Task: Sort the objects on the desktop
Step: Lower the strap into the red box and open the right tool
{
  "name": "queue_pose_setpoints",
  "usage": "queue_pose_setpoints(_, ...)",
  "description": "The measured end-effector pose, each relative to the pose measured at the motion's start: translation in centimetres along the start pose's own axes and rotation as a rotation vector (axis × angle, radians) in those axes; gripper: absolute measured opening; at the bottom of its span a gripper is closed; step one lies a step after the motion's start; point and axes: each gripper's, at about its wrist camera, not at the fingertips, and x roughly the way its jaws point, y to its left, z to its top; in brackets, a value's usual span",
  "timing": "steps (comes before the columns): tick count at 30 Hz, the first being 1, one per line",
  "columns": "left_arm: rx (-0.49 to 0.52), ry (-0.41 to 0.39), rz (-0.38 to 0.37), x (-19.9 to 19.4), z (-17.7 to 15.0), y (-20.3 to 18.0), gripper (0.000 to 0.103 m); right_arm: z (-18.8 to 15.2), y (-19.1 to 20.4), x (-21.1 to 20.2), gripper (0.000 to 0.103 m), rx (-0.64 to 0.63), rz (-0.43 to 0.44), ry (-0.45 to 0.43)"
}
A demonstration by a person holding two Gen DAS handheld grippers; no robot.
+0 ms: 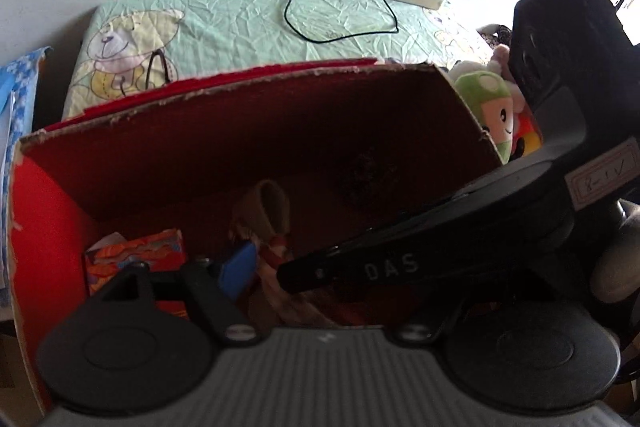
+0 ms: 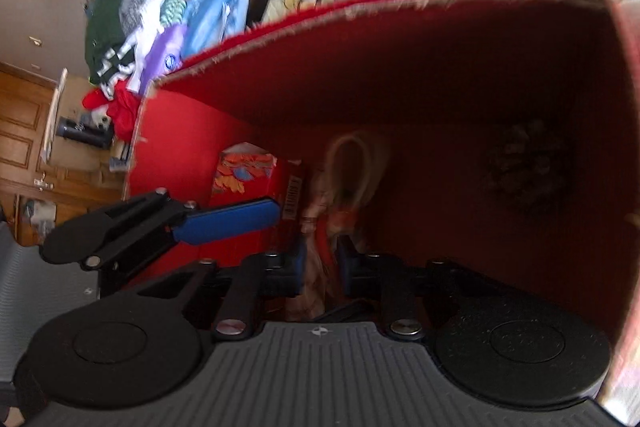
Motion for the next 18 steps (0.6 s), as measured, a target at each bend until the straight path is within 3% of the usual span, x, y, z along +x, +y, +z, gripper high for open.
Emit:
queue_pose_setpoints(3, -0.019, 0.036, 0.016, 0.9, -0.1, 1.1, 0.079, 0.4, -0.1, 0.7, 0.014, -0.017, -0.031, 0.023)
queue_pose_setpoints(4, -0.025, 0.052, 0.020, 1.2, -0.2, 1.4, 0.081, 0.5, -0.2, 0.9, 0.019, -0.016, -0.031, 0.032)
queue_pose_setpoints(7, -0.052, 0.087, -0.024, 1.4, -0.2, 2.3, 0.080, 0.2, -0.1, 0.9, 0.020, -0.028, -0.022, 0.045)
queue_pose_setpoints(9, -0.026, 0.098, 0.015, 1.4, -0.2, 2.1, 0.081, 0.1, -0.4, 0.8, 0.021, -0.014, -0.015, 0.044)
queue_pose_setpoints(14, -0.008, 0.092, 0.032, 1.4, 0.0, 2.5, 0.086, -0.6, -1.6, -0.2, 0.023, 0.038, 0.008, -0.005)
queue_pose_setpoints(18, -0.025, 0.070, 0.042, 1.4, -0.3, 2.6, 0.086, -0.4, -2.6, -0.3, 0.033, 0.096, -0.007, 0.003)
